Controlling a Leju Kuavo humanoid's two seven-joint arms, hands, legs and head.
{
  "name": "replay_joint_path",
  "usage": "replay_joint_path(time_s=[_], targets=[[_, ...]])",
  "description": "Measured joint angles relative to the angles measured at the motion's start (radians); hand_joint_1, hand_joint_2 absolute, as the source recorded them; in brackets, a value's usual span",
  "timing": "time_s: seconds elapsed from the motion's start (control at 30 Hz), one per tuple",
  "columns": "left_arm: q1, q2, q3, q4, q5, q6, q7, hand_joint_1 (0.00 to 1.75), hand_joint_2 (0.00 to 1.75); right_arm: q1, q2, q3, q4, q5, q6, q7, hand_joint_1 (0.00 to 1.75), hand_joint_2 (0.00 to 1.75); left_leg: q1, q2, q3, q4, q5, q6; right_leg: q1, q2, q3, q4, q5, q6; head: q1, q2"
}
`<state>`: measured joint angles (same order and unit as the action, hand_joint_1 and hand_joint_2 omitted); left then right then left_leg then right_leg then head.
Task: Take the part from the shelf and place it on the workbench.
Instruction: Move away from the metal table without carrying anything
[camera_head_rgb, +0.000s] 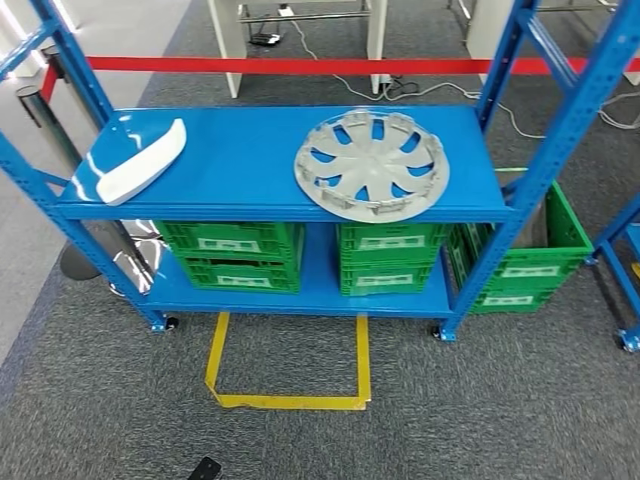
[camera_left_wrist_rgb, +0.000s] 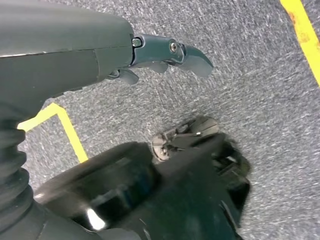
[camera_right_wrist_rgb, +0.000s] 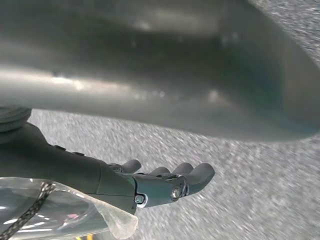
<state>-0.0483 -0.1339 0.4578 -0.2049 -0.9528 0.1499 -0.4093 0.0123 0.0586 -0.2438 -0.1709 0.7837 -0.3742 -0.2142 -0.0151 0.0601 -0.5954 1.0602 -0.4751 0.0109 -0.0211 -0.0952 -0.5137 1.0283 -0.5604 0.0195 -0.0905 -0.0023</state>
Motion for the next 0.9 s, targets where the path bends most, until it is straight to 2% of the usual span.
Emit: replay_joint_path(time_s=[0.03, 0.1, 0.13, 0.17, 0.2, 0.23, 0.27, 0.3, 0.33, 0.37, 0.4, 0.43, 0.47, 0.5, 0.53, 0.57, 0.67, 0.7, 0.9], targets=[[-0.001, 0.001, 0.0, 0.0, 0.0, 0.0, 0.0, 0.0, 1.75, -0.001, 0.0, 0.0, 0.0, 0.0, 0.0, 0.0, 0.0, 0.0, -0.005, 0.01, 0.009, -0.019, -0.002, 0.004, 0.001, -0.011, 0.002, -0.003, -0.004, 0.005, 0.0, 0.0], [0.001, 0.001, 0.0, 0.0, 0.0, 0.0, 0.0, 0.0, 1.75, -0.005, 0.001, 0.0, 0.0, 0.0, -0.001, 0.0, 0.0, 0.0, -0.004, -0.006, 0.013, -0.028, -0.002, 0.009, 0.003, -0.028, 0.011, -0.01, -0.008, 0.014, 0.001, 0.0], [0.004, 0.002, 0.0, 0.0, 0.0, 0.0, 0.0, 0.0, 1.75, -0.009, 0.0, 0.0, -0.001, 0.0, -0.002, 0.001, 0.0, 0.0, -0.001, -0.015, 0.017, -0.035, 0.0, 0.013, 0.003, -0.017, 0.014, -0.007, -0.014, 0.018, 0.003, 0.0], [0.005, 0.002, 0.0, 0.0, 0.0, 0.0, 0.001, 0.0, 1.75, -0.011, 0.0, 0.0, -0.001, -0.001, -0.003, 0.003, 0.0, 0.0, 0.002, -0.021, 0.022, -0.043, 0.003, 0.018, 0.002, 0.006, 0.009, 0.01, -0.027, 0.022, 0.006, 0.0], [0.005, 0.001, 0.0, 0.0, 0.0, 0.0, 0.001, 0.0, 1.75, -0.012, 0.0, 0.0, -0.001, -0.002, -0.004, 0.006, 0.0, 0.0, 0.006, -0.027, 0.027, -0.049, 0.005, 0.023, 0.001, 0.035, -0.01, 0.051, -0.05, 0.024, 0.008, 0.0], [0.003, 0.0, 0.0, 0.0, 0.0, 0.0, 0.002, 0.0, 1.75, -0.012, 0.0, 0.0, -0.001, -0.003, -0.005, 0.012, 0.0, 0.0, 0.006, -0.033, 0.029, -0.051, 0.004, 0.026, 0.001, 0.066, -0.042, 0.112, -0.079, 0.025, 0.011, 0.0], [0.0, -0.001, 0.0, 0.0, 0.0, 0.0, 0.002, 0.0, 1.75, -0.011, 0.0, -0.001, -0.001, -0.005, -0.005, 0.018, 0.0, 0.0, 0.006, -0.04, 0.03, -0.051, 0.003, 0.029, 0.001, 0.083, -0.084, 0.183, -0.105, 0.025, 0.012, 0.0], [-0.002, -0.001, 0.0, 0.0, 0.0, 0.0, 0.002, 0.0, 1.75, -0.009, 0.0, -0.002, -0.001, -0.006, -0.006, 0.022, 0.0, 0.0, 0.005, -0.048, 0.031, -0.051, 0.001, 0.031, 0.001, 0.091, -0.123, 0.242, -0.12, 0.026, 0.012, 0.0], [-0.002, -0.002, 0.0, 0.0, 0.0, -0.001, 0.002, 0.0, 1.75, -0.007, -0.001, -0.004, -0.001, -0.006, -0.006, 0.026, 0.0, 0.0, 0.005, -0.055, 0.034, -0.05, -0.002, 0.031, 0.002, 0.093, -0.15, 0.271, -0.115, 0.026, 0.012, 0.0], [-0.001, -0.002, 0.0, 0.0, 0.0, -0.001, 0.002, 0.0, 1.75, -0.006, -0.001, -0.006, -0.001, -0.007, -0.007, 0.027, 0.0, 0.0, 0.005, -0.06, 0.038, -0.05, -0.005, 0.031, 0.002, 0.093, -0.157, 0.259, -0.087, 0.026, 0.012, 0.0], [-0.001, -0.002, 0.0, 0.0, 0.0, -0.002, 0.003, 0.0, 1.75, -0.005, -0.001, -0.008, -0.001, -0.007, -0.007, 0.027, 0.0, 0.0, 0.005, -0.065, 0.044, -0.049, -0.01, 0.028, 0.001, 0.093, -0.146, 0.212, -0.044, 0.025, 0.011, 0.0], [0.0, -0.002, 0.0, 0.0, 0.0, -0.003, 0.003, 0.0, 1.75, -0.005, -0.001, -0.01, 0.0, -0.007, -0.007, 0.028, 0.0, 0.0, 0.006, -0.069, 0.05, -0.047, -0.016, 0.025, 0.001, 0.093, -0.122, 0.142, 0.001, 0.024, 0.011, 0.0], [-0.001, -0.002, 0.0, 0.0, 0.0, -0.003, 0.003, 0.0, 1.75, -0.006, -0.001, -0.012, 0.0, -0.007, -0.007, 0.028, 0.0, 0.0, 0.004, -0.071, 0.054, -0.044, -0.022, 0.019, 0.001, 0.094, -0.096, 0.078, 0.033, 0.022, 0.012, 0.0], [-0.002, -0.002, 0.0, 0.0, 0.0, -0.003, 0.004, 0.0, 1.75, -0.007, -0.001, -0.013, 0.0, -0.007, -0.007, 0.028, 0.0, 0.0, 0.003, -0.073, 0.057, -0.041, -0.028, 0.014, 0.002, 0.095, -0.075, 0.034, 0.051, 0.017, 0.012, 0.0], [-0.002, -0.002, 0.0, 0.0, 0.0, -0.004, 0.004, 0.0, 1.75, -0.009, -0.001, -0.014, 0.0, -0.008, -0.008, 0.03, 0.0, 0.0, 0.001, -0.074, 0.058, -0.039, -0.032, 0.01, 0.002, 0.096, -0.063, 0.01, 0.057, 0.013, 0.012, 0.0], [-0.003, -0.001, 0.0, 0.0, 0.0, -0.004, 0.004, 0.0, 1.75, -0.009, -0.001, -0.015, 0.0, -0.008, -0.008, 0.032, 0.0, 0.0, -0.001, -0.075, 0.058, -0.038, -0.033, 0.012, 0.003, 0.096, -0.059, 0.007, 0.056, 0.009, 0.011, 0.0], [-0.003, 0.0, 0.001, 0.0, 0.0, -0.004, 0.005, 0.0, 1.75, -0.009, -0.001, -0.015, 0.0, -0.008, -0.008, 0.039, 0.0, 0.0, -0.001, -0.075, 0.062, -0.042, -0.032, 0.03, 0.003, 0.096, -0.057, 0.004, 0.058, 0.007, 0.009, 0.0], [-0.003, 0.0, 0.001, 0.0, -0.001, -0.004, 0.005, 0.0, 1.75, -0.008, -0.001, -0.015, 0.0, -0.008, -0.008, 0.04, 0.0, 0.0, -0.002, -0.075, 0.063, -0.045, -0.032, 0.032, 0.003, 0.096, -0.057, 0.004, 0.058, 0.006, 0.008, 0.0], [-0.004, 0.001, 0.001, 0.0, -0.004, -0.004, 0.007, 0.0, 1.75, -0.009, -0.001, -0.015, 0.0, -0.008, -0.007, 0.04, 0.0, 0.0, -0.001, -0.075, 0.068, -0.053, -0.032, 0.03, 0.006, 0.096, -0.054, 0.005, 0.051, -0.004, 0.009, 0.0]])
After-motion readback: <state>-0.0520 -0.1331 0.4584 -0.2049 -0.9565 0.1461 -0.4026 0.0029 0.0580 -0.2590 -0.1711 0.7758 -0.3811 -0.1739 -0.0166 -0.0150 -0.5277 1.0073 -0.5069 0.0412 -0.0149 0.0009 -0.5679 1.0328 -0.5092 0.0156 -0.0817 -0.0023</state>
